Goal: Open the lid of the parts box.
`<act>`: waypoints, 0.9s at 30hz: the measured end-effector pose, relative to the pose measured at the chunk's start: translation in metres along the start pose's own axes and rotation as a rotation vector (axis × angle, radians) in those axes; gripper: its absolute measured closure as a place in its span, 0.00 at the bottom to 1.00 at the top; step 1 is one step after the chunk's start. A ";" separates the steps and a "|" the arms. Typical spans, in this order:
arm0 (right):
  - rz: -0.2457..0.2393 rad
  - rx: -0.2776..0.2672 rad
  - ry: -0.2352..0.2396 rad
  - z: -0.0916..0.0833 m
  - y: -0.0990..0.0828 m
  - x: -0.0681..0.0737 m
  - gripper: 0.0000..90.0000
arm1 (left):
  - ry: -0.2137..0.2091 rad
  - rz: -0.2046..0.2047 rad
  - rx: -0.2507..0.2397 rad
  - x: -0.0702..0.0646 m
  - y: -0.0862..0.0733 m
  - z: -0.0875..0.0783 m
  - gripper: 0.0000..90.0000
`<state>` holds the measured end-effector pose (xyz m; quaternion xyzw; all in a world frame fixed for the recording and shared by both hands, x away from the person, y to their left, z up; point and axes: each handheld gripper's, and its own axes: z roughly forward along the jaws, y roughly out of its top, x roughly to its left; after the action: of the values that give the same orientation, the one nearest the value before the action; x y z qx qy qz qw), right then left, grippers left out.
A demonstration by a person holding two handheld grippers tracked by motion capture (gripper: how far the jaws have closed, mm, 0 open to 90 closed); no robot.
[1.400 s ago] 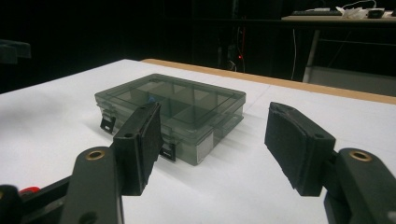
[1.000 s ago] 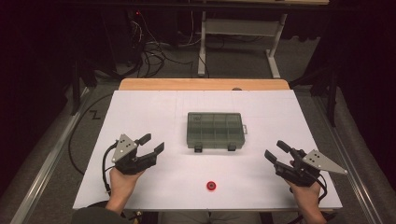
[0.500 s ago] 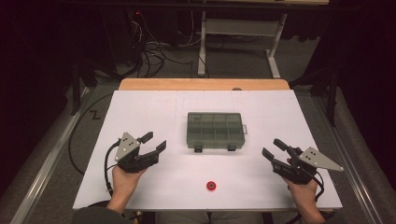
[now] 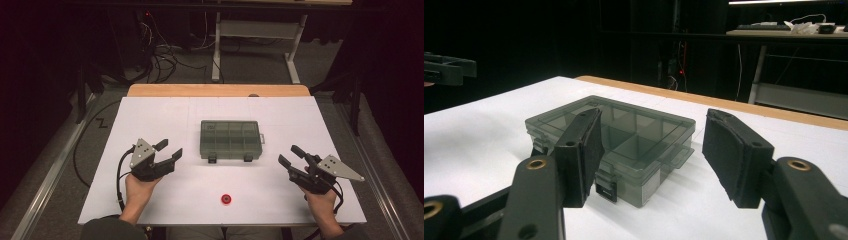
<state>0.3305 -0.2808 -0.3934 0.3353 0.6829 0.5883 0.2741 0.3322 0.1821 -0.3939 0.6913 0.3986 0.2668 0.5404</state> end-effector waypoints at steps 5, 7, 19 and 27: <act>-0.008 0.010 0.007 0.006 0.000 0.002 0.48 | -0.004 0.006 -0.004 -0.002 0.001 0.004 0.41; -0.012 0.009 0.004 0.008 0.001 0.002 0.48 | -0.006 0.000 -0.006 -0.002 0.002 0.006 0.42; -0.013 0.018 0.006 0.019 0.000 0.002 0.48 | -0.024 0.007 0.009 -0.006 0.003 0.017 0.42; -0.012 0.029 0.012 0.027 0.000 0.003 0.47 | -0.030 0.012 0.006 -0.007 0.004 0.023 0.42</act>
<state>0.3498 -0.2617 -0.3980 0.3317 0.6948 0.5789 0.2687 0.3481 0.1633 -0.3962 0.6991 0.3873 0.2586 0.5426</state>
